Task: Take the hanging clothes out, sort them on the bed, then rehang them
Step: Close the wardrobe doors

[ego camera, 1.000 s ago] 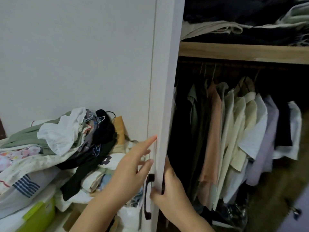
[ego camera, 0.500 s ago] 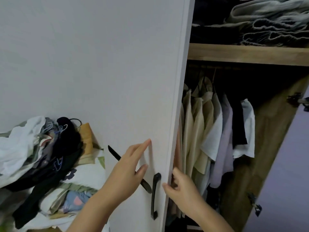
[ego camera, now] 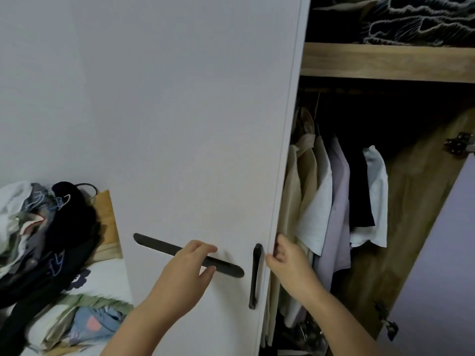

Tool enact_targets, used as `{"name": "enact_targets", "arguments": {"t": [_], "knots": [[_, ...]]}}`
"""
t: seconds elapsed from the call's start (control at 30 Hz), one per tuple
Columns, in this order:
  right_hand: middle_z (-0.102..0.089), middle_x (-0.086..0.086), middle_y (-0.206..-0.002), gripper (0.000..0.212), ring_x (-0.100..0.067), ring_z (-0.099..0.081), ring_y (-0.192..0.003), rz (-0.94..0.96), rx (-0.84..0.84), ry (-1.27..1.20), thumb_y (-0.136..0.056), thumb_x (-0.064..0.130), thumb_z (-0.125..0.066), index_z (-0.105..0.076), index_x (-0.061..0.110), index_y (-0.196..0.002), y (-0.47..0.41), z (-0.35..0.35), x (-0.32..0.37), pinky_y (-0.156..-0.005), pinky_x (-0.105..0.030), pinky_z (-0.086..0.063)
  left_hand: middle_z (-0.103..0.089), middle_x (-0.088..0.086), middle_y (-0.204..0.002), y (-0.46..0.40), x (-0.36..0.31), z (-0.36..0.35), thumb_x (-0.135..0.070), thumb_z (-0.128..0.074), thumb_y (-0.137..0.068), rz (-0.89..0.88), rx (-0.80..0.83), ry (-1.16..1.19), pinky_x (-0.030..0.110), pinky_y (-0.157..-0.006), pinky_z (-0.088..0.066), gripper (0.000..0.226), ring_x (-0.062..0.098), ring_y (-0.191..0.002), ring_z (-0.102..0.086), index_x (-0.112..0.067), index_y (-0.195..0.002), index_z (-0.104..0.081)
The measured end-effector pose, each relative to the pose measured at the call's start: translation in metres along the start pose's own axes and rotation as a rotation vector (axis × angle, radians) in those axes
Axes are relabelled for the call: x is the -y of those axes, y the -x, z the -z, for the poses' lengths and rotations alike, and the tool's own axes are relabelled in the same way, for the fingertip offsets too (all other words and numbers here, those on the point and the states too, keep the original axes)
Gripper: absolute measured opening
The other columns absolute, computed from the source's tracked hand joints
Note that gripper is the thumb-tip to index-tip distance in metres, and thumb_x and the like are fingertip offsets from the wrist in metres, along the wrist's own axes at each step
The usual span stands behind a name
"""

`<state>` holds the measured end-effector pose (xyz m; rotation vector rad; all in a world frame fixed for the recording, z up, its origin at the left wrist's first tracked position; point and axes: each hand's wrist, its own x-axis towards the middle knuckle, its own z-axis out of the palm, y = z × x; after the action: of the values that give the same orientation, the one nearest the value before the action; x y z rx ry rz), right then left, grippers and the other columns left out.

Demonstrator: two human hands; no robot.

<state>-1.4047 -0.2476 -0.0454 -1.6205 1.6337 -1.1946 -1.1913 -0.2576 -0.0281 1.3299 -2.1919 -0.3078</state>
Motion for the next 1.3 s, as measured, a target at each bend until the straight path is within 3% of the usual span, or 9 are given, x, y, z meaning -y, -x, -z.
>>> {"name": "enact_targets", "arguments": {"t": [0.1, 0.43, 0.57, 0.77, 0.87, 0.93, 1.07, 1.2, 1.3], "knots": [[-0.066, -0.013, -0.097, 0.015, -0.028, -0.063, -0.094, -0.026, -0.052, 0.006, -0.091, 0.008, -0.053, -0.057, 0.022, -0.094, -0.017, 0.002, -0.001, -0.086, -0.04, -0.051, -0.043, -0.021, -0.121, -0.012, 0.008, -0.005, -0.027, -0.049, -0.094, -0.039, 0.062, 0.001, 0.009, -0.085, -0.035, 0.033, -0.001, -0.11, -0.048, -0.03, -0.127, -0.048], [-0.066, 0.006, -0.104, 0.013, -0.013, -0.062, -0.1, -0.075, -0.124, -0.057, -0.094, 0.021, -0.055, -0.054, 0.032, -0.1, -0.072, 0.002, -0.01, -0.095, -0.034, -0.049, -0.036, -0.024, -0.131, -0.05, 0.04, -0.022, -0.033, -0.044, -0.096, -0.154, 0.198, 0.039, 0.006, -0.089, -0.032, 0.036, -0.004, -0.115, -0.045, -0.035, -0.131, -0.041], [-0.063, 0.013, -0.104, 0.017, -0.01, -0.061, -0.102, -0.077, -0.181, -0.092, -0.095, 0.023, -0.053, -0.05, 0.039, -0.101, -0.088, -0.004, -0.011, -0.094, -0.028, -0.048, -0.035, -0.026, -0.129, -0.062, 0.054, -0.028, -0.036, -0.043, -0.096, -0.202, 0.232, 0.055, 0.003, -0.081, -0.03, 0.035, -0.006, -0.114, -0.044, -0.038, -0.13, -0.04], [-0.065, 0.011, -0.104, 0.017, -0.012, -0.062, -0.102, -0.1, -0.244, -0.086, -0.093, 0.024, -0.055, -0.053, 0.039, -0.099, -0.095, -0.01, -0.012, -0.093, -0.031, -0.049, -0.033, -0.028, -0.117, -0.078, 0.068, -0.033, -0.032, -0.046, -0.095, -0.251, 0.262, 0.112, 0.006, -0.086, -0.032, 0.034, -0.005, -0.111, -0.046, -0.036, -0.129, -0.045], [-0.068, -0.002, -0.096, 0.006, -0.022, -0.064, -0.092, -0.145, -0.354, -0.009, -0.092, 0.03, -0.058, -0.057, 0.024, -0.092, -0.09, -0.014, -0.009, -0.088, -0.038, -0.053, -0.036, -0.026, -0.116, -0.085, 0.068, -0.037, -0.03, -0.047, -0.095, -0.284, 0.272, 0.136, 0.006, -0.088, -0.032, 0.032, -0.005, -0.11, -0.047, -0.035, -0.127, -0.049], [-0.064, -0.001, -0.09, 0.017, -0.02, -0.062, -0.086, -0.185, -0.439, 0.094, -0.091, 0.034, -0.057, -0.054, 0.017, -0.092, -0.082, -0.018, -0.007, -0.082, -0.033, -0.053, -0.037, -0.026, -0.117, -0.089, 0.064, -0.04, -0.029, -0.047, -0.095, -0.312, 0.28, 0.148, 0.005, -0.088, -0.03, 0.033, -0.005, -0.113, -0.045, -0.034, -0.127, -0.049], [-0.056, 0.004, -0.087, 0.007, -0.011, -0.056, -0.083, -0.188, -0.612, 0.182, -0.096, 0.018, -0.049, -0.051, 0.019, -0.103, -0.057, -0.026, -0.01, -0.077, -0.025, -0.051, -0.038, -0.026, -0.116, -0.092, 0.051, -0.051, -0.029, -0.047, -0.095, -0.372, 0.314, 0.165, 0.004, -0.085, -0.028, 0.031, -0.005, -0.113, -0.045, -0.036, -0.125, -0.05], [-0.055, 0.005, -0.078, 0.008, -0.004, -0.051, -0.068, -0.16, -0.522, 0.248, -0.098, 0.016, -0.044, -0.051, 0.02, -0.099, -0.019, -0.022, -0.019, -0.062, -0.012, -0.041, -0.043, -0.025, -0.114, -0.091, 0.027, -0.065, -0.026, -0.048, -0.095, -0.433, 0.364, 0.204, 0.004, -0.083, -0.029, 0.028, -0.003, -0.115, -0.047, -0.036, -0.12, -0.053], [-0.059, 0.0, -0.086, 0.016, -0.01, -0.055, -0.075, -0.162, -0.386, 0.399, -0.099, 0.019, -0.043, -0.056, 0.013, -0.105, 0.022, -0.003, -0.024, -0.064, -0.009, -0.038, -0.046, -0.022, -0.109, -0.086, 0.0, -0.075, -0.026, -0.046, -0.096, -0.477, 0.43, 0.211, 0.006, -0.087, -0.035, 0.027, -0.001, -0.112, -0.05, -0.035, -0.12, -0.052]]}}
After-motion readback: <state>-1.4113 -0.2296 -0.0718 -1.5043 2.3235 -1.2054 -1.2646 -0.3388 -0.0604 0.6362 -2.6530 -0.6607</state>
